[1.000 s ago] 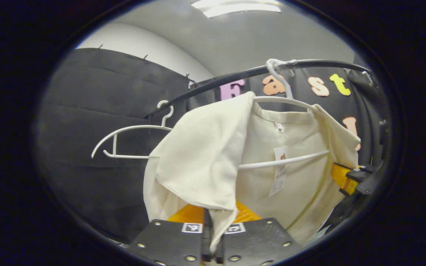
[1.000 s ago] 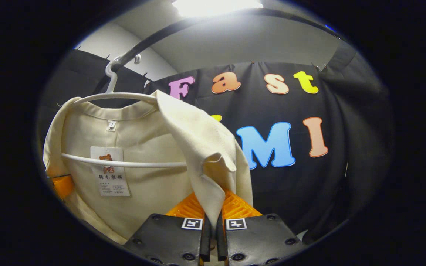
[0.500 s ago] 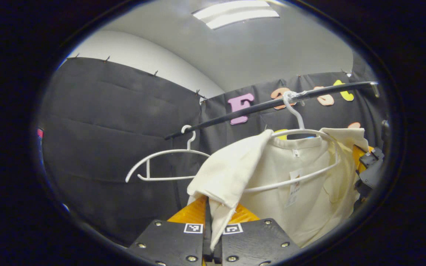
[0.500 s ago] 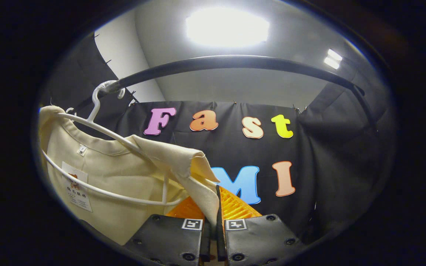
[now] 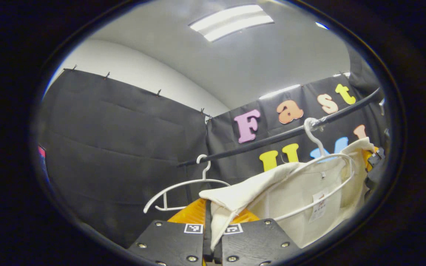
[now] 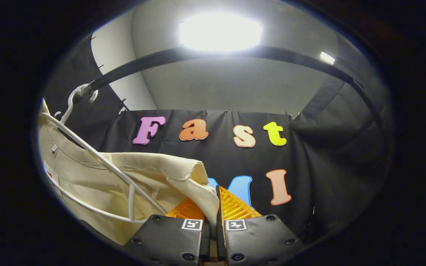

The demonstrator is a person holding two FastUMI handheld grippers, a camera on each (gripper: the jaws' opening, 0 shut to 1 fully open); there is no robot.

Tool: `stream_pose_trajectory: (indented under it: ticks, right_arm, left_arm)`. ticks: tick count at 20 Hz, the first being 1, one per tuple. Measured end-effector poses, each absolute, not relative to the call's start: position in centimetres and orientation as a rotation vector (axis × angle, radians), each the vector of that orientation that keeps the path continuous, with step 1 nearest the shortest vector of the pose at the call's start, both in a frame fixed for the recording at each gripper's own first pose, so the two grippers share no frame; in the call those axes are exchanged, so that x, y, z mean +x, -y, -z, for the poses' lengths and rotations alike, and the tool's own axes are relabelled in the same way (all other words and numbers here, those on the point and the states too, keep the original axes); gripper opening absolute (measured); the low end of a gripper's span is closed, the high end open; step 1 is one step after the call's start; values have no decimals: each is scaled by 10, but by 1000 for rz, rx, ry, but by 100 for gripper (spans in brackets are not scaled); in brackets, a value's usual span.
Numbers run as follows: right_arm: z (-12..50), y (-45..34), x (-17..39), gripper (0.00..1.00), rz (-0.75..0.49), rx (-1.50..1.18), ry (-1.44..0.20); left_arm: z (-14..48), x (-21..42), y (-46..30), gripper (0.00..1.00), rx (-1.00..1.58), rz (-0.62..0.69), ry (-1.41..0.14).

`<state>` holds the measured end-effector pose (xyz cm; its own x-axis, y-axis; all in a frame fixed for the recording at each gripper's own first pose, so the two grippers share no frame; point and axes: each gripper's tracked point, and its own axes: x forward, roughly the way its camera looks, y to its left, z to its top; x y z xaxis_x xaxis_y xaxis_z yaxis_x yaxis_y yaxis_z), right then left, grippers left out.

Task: Grasp the clothes on the hanger with both hands and then place them into the laundry hamper below.

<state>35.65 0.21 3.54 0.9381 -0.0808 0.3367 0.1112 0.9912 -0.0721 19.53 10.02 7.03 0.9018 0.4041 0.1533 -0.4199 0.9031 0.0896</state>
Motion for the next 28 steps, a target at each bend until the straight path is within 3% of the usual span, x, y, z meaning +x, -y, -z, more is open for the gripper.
stream_pose_trajectory:
  ticks: [5, 14, 28]
  right_arm:
    - [-24, -16, 385, 8, 5, -36, 308]
    - [51, -27, 429, 9, -108, 28, 98]
    - [112, -46, 352, 7, -153, -31, -12]
  left_arm:
    - [-79, 223, -122, 4, 109, -347, 146]
    - [-25, 266, -122, 4, -39, -230, 82]
    - [61, 218, -122, 5, 5, -224, -46]
